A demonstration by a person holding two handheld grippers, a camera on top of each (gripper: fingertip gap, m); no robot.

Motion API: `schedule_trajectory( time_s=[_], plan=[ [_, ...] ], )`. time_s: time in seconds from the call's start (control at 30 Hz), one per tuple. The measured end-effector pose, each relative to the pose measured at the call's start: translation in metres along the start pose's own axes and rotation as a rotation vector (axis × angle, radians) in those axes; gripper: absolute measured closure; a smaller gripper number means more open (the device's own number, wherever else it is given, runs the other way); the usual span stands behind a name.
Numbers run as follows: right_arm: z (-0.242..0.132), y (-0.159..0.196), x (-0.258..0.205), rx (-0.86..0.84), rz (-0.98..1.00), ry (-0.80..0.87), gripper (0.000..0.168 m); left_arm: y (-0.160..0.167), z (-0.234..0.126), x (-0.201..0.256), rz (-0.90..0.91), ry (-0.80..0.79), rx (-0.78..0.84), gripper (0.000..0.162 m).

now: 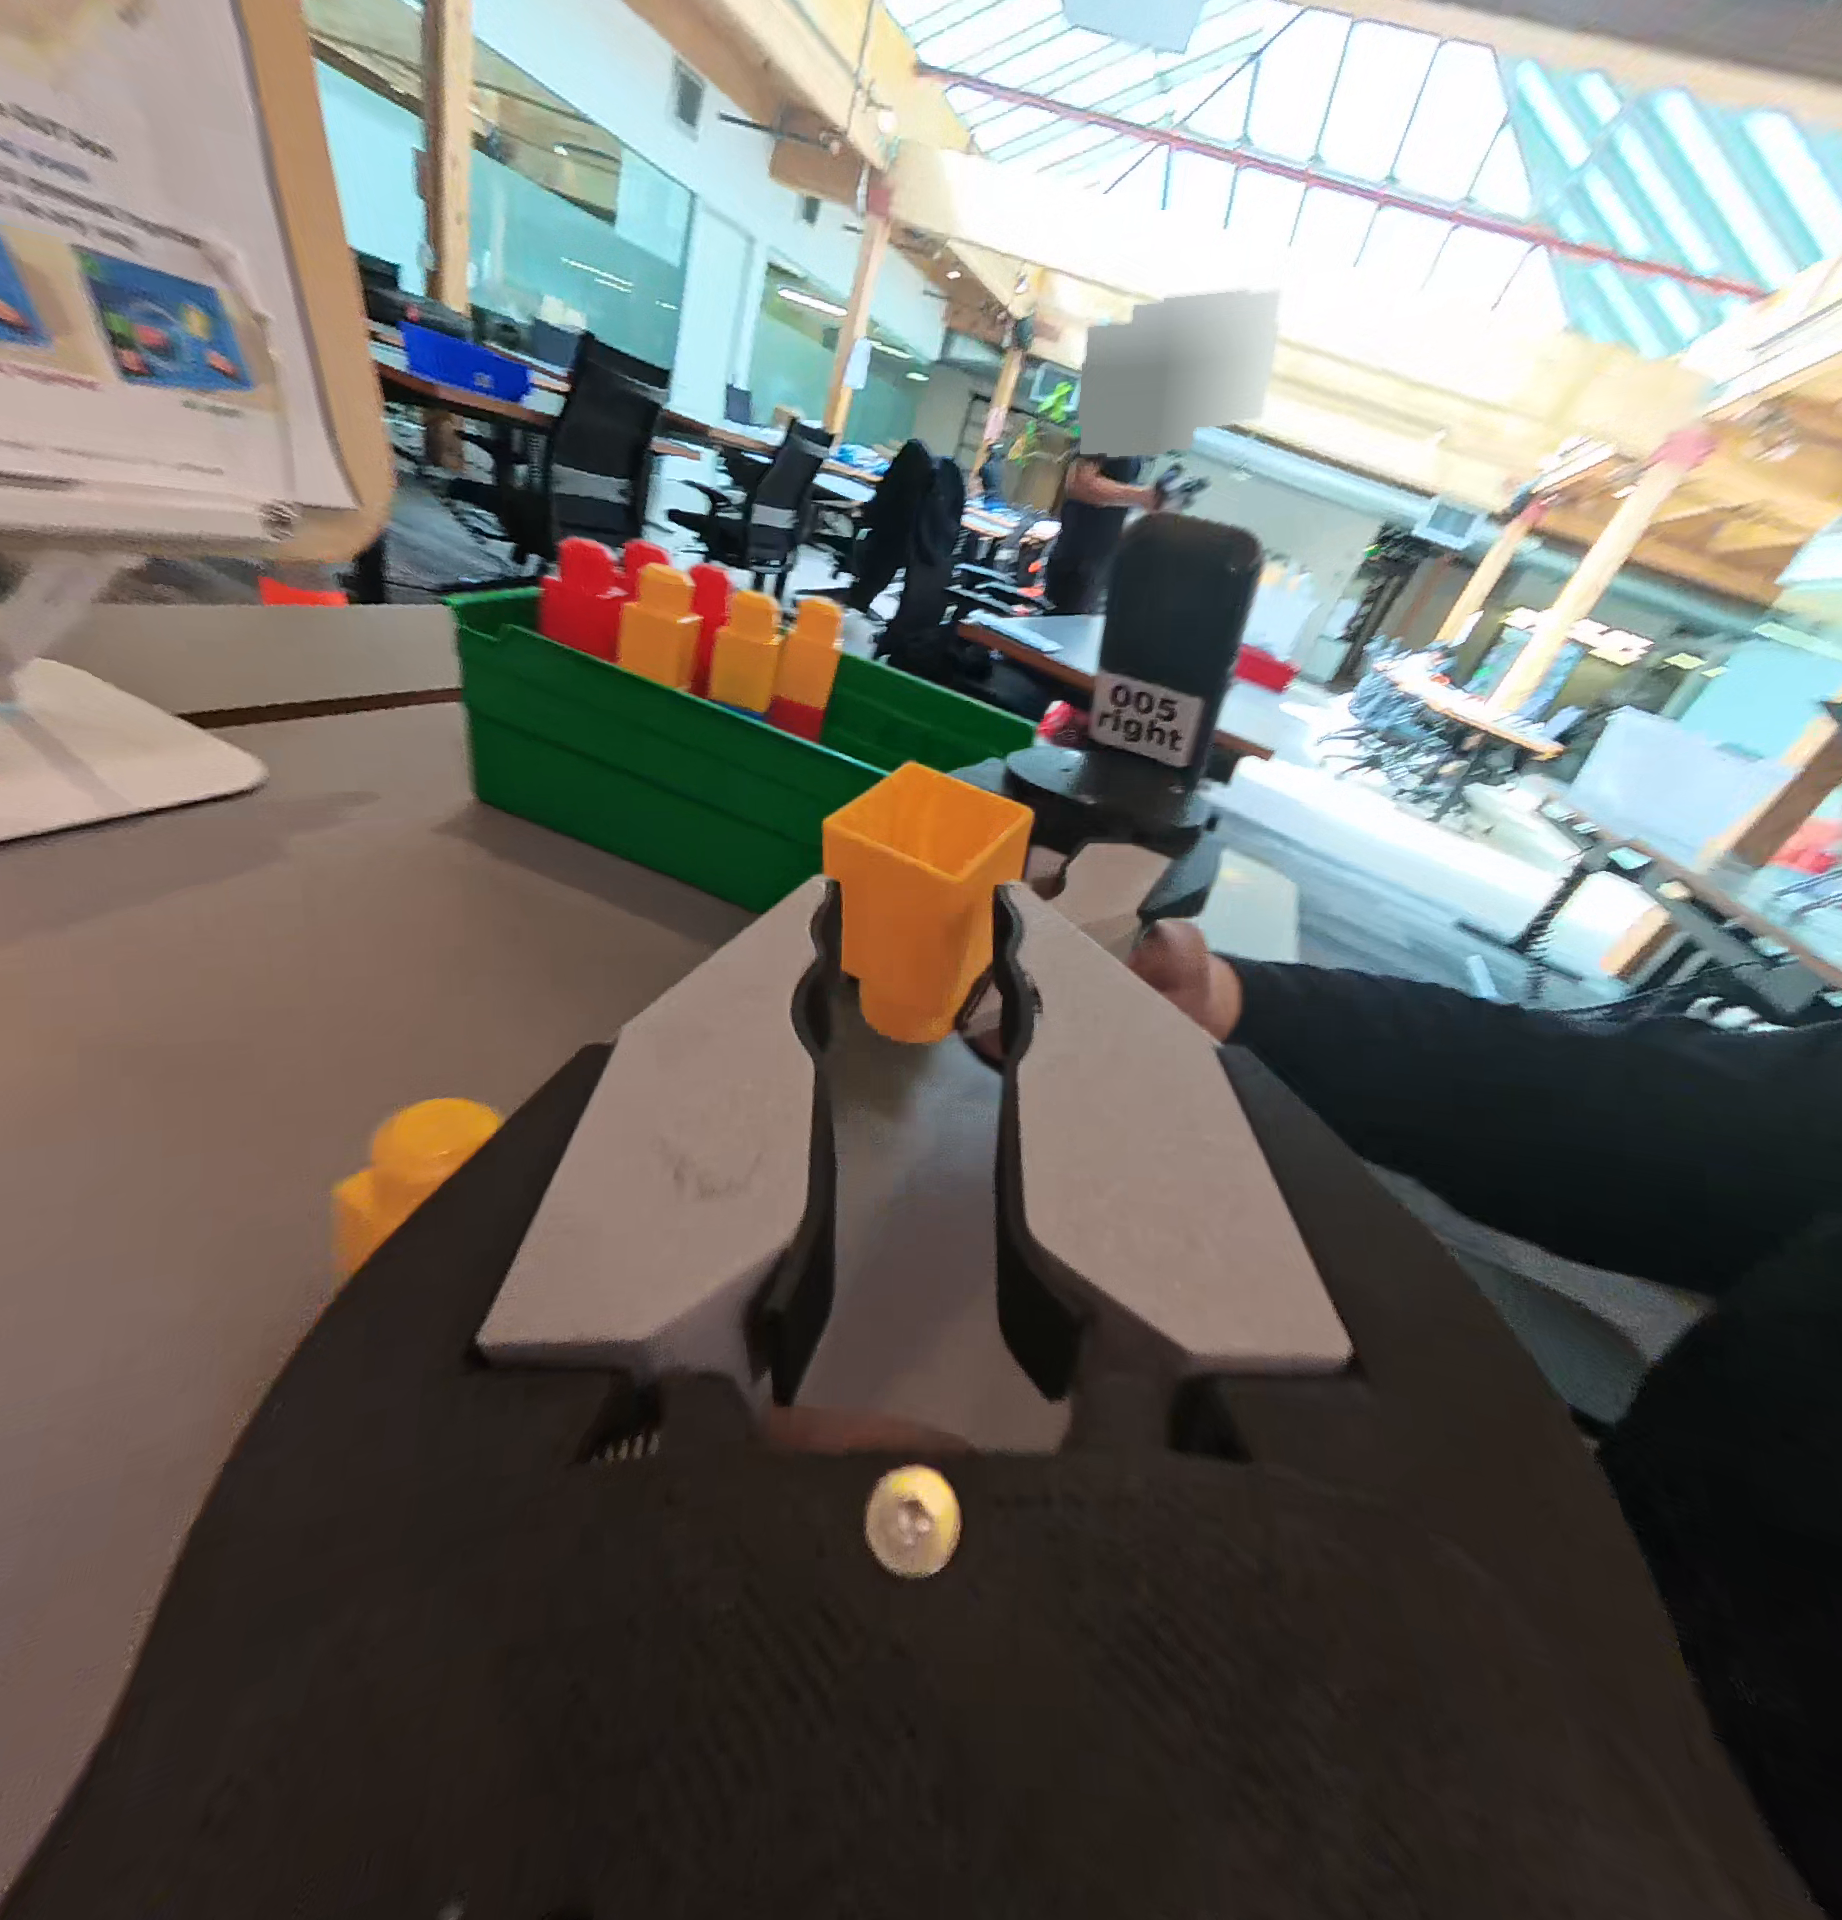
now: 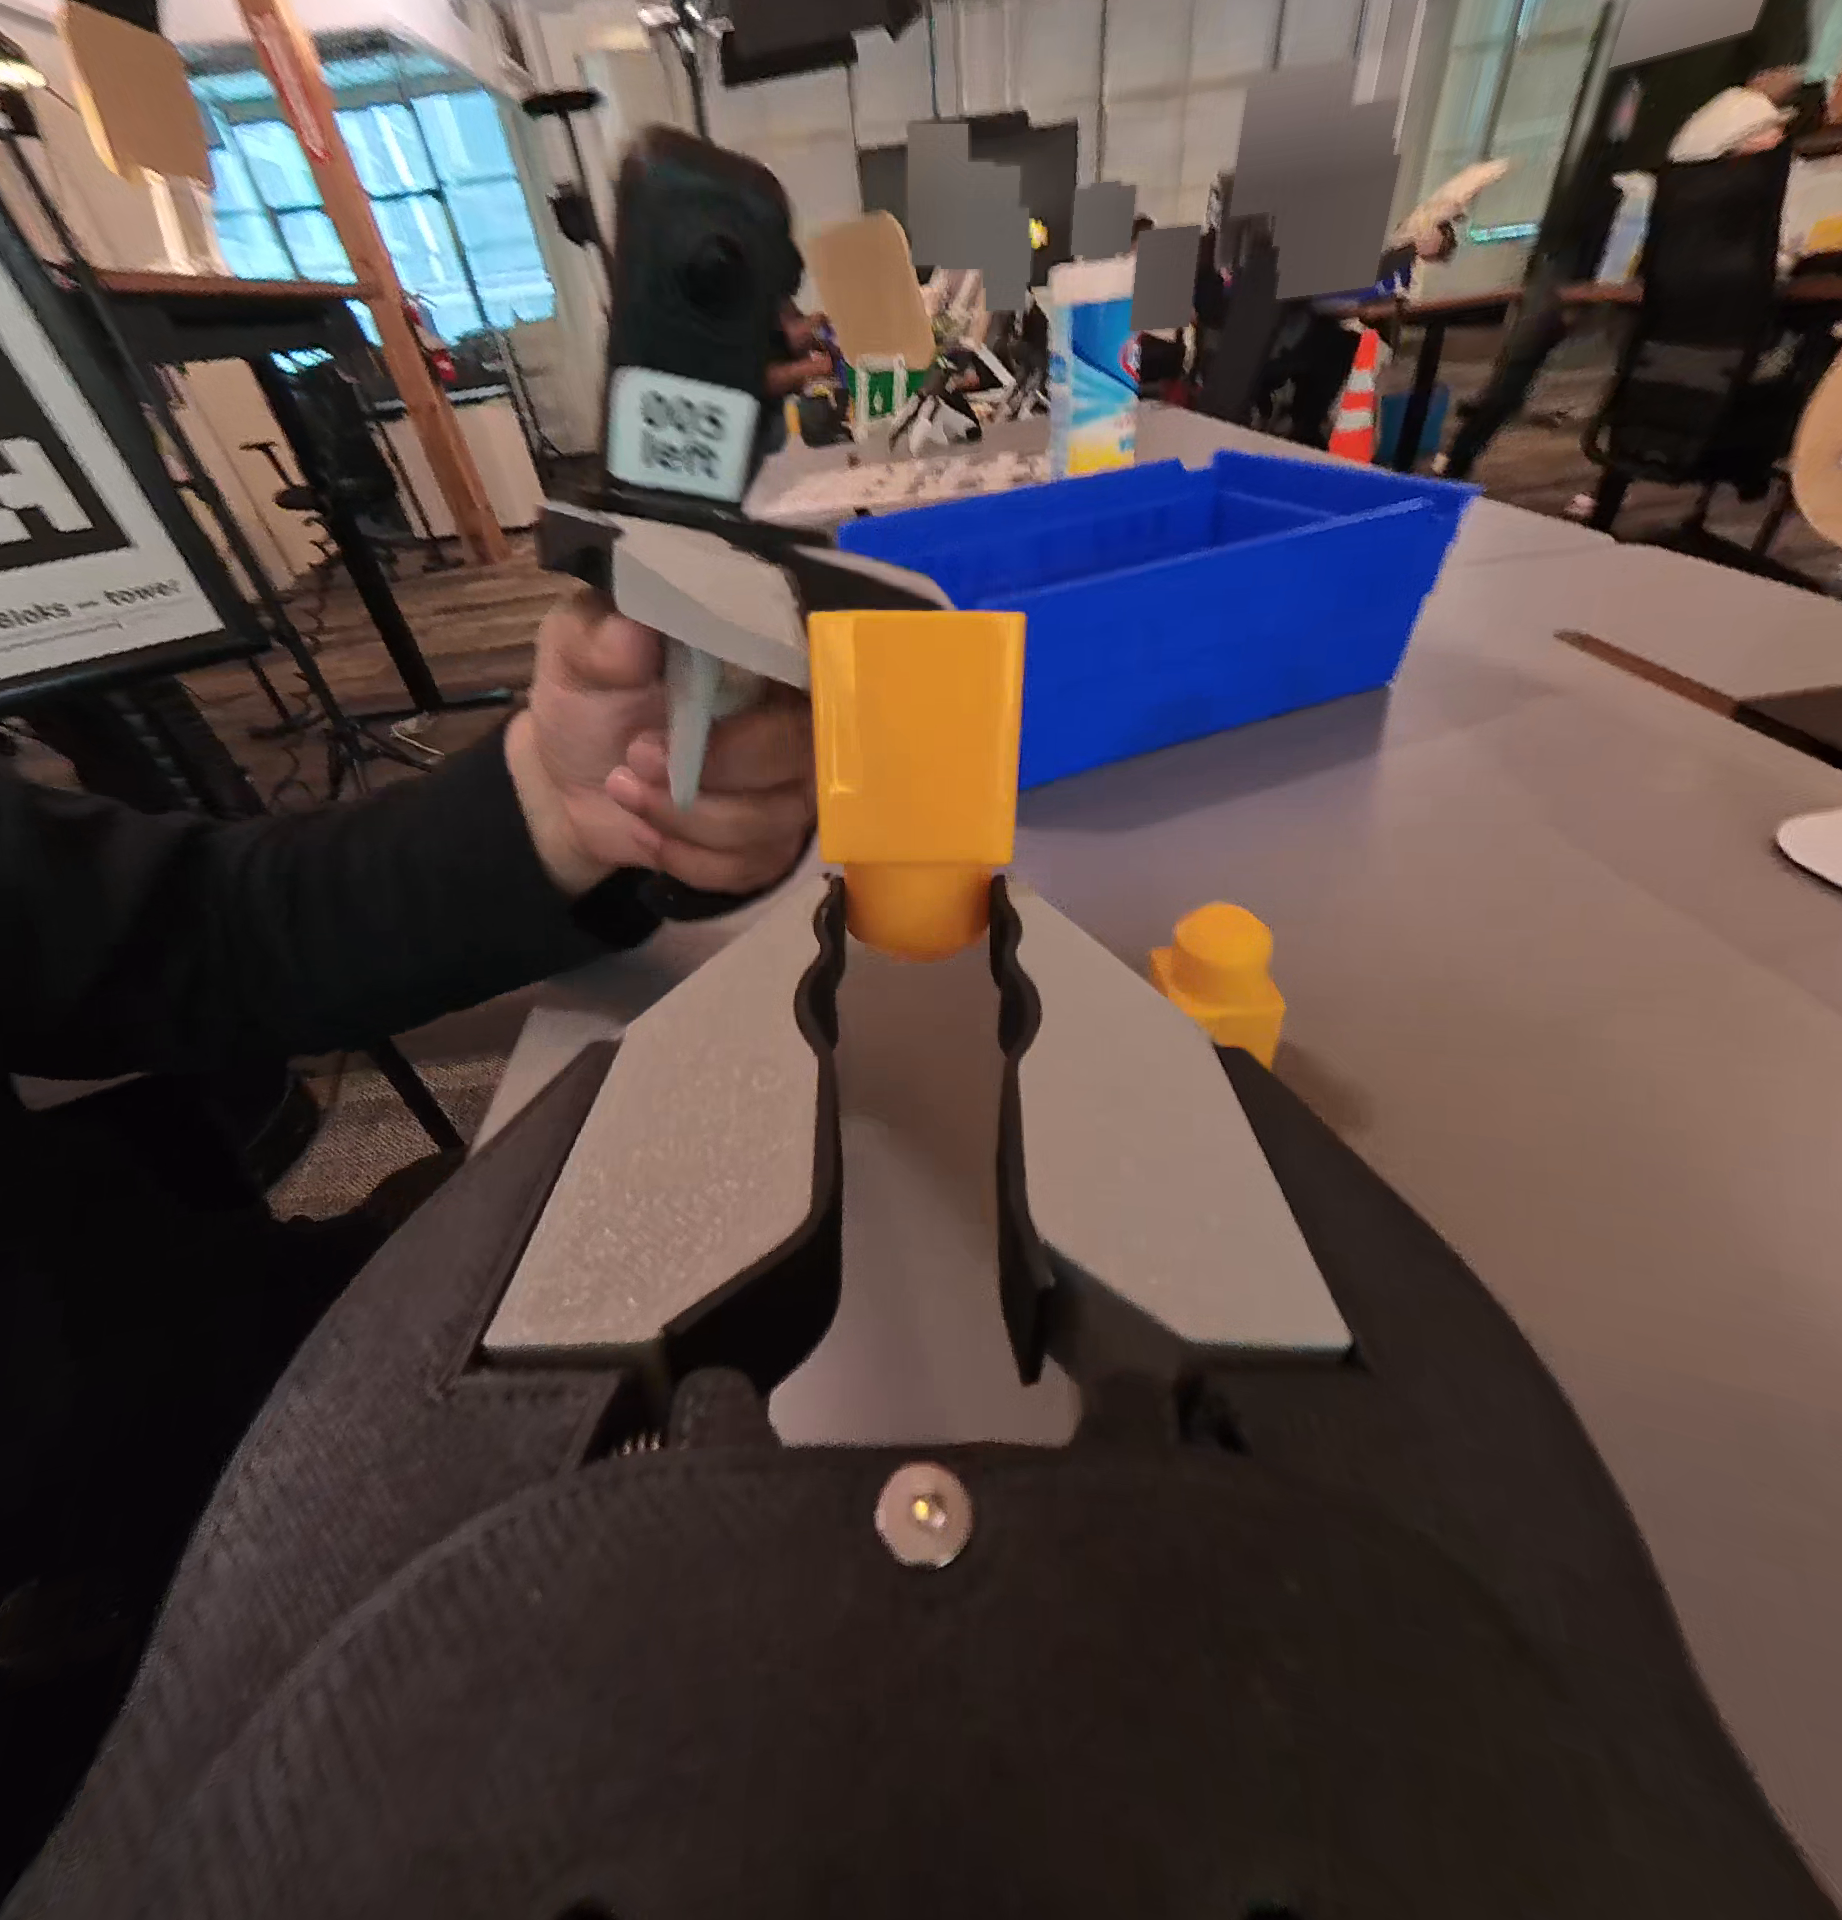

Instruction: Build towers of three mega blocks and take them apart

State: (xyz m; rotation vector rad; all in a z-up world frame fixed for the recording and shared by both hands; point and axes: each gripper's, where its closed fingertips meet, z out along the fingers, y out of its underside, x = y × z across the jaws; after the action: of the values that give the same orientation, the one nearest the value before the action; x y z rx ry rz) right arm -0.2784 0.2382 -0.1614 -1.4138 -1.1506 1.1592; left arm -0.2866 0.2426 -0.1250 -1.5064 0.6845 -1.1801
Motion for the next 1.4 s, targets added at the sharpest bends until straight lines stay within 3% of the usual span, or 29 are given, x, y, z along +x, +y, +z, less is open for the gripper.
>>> schedule_trajectory(
  time_s=[0.13,0.3,0.47,0.7,0.97,1.2,1.4],
  plan=[
    [-0.004,0.016,0.024,-0.086,0.000,0.106,0.144,-0.002,-0.021,-0.016,0.133,-0.123,-0.061,0.148],
    [-0.002,0.029,0.024,-0.185,-0.037,0.121,0.144,0.029,-0.021,-0.021,0.356,-0.239,-0.290,0.133],
    [0.003,0.044,0.018,-0.298,-0.162,0.136,0.144,0.042,-0.009,-0.018,0.486,-0.275,-0.350,0.136],
    [0.005,0.055,0.022,-0.354,-0.200,0.162,0.144,0.057,0.002,-0.021,0.450,-0.254,-0.378,0.150],
    [-0.010,0.013,0.023,-0.121,-0.125,0.132,0.144,0.037,0.002,-0.022,0.158,-0.135,-0.198,0.155],
    [-0.015,-0.002,0.021,-0.033,-0.183,0.150,0.144,0.051,0.004,-0.020,0.100,-0.072,-0.233,0.158],
    [-0.020,-0.012,0.024,0.059,-0.066,0.106,0.145,0.050,0.011,-0.007,0.014,0.039,-0.175,0.161]
  ],
)
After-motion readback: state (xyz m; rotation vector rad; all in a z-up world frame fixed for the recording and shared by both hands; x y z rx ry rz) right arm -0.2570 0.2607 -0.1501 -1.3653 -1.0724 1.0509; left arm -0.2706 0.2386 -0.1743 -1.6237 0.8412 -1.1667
